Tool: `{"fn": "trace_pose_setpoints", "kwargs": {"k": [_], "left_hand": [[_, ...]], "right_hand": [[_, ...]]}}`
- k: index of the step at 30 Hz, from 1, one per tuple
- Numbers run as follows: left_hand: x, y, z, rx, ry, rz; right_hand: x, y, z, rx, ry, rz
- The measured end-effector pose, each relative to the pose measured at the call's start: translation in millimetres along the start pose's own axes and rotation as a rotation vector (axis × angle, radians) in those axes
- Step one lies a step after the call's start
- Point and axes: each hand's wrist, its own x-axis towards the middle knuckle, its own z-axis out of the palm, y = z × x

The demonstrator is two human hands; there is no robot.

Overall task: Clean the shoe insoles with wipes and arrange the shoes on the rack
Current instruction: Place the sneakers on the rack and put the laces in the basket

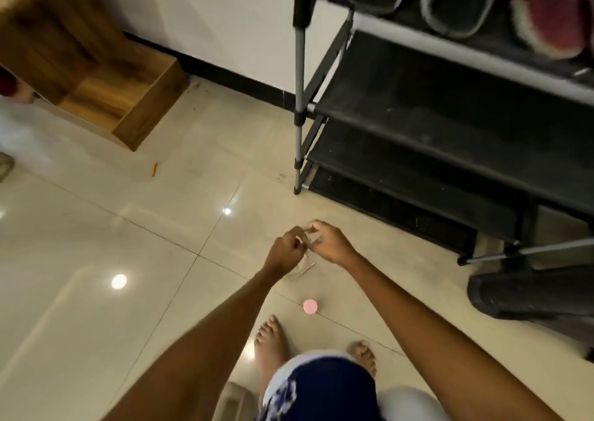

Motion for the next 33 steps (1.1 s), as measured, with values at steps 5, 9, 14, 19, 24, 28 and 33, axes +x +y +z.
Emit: {"fn": "trace_pose_setpoints", "kwargs": {"k": [5,9,14,19,24,28,33], "left_hand": [[-52.1,91.4,-64.3,-0.186,-0.071,0.088],[-103.6,166.6,-106.3,-0.175,-0.191,0.158],[-162.9,238.9,-137.9,-0.107,-0.256,0.278],[-231.1,317.5,-149.1,-0.029,-0.203,0.544],[-277.7,379.8,-128.9,0.107,-0.271,0.714],[-294.8,417.7,-99.9,0.270,-0.375,0.793],[-302.2,442.8,-72.1,0.287,-0.404,0.806]], "right_hand": [[-87.8,-72.7,-63.1,0.007,0.175,-0.082],[-164.0,-121.4,-109.6,-0.017,0.369,-0.125],[-246.7,-154.0,-160.2,0.071,0.697,-0.187],[-329.1,-168.3,-188.4,0.046,0.772,-0.175],[-390.4,-174.2,-206.0,0.058,0.907,-0.250],[-423.3,-162.9,-220.7,0.131,0.894,-0.287],[-448.2,-137.5,-235.1,0.260,1.025,-0.222]]}}
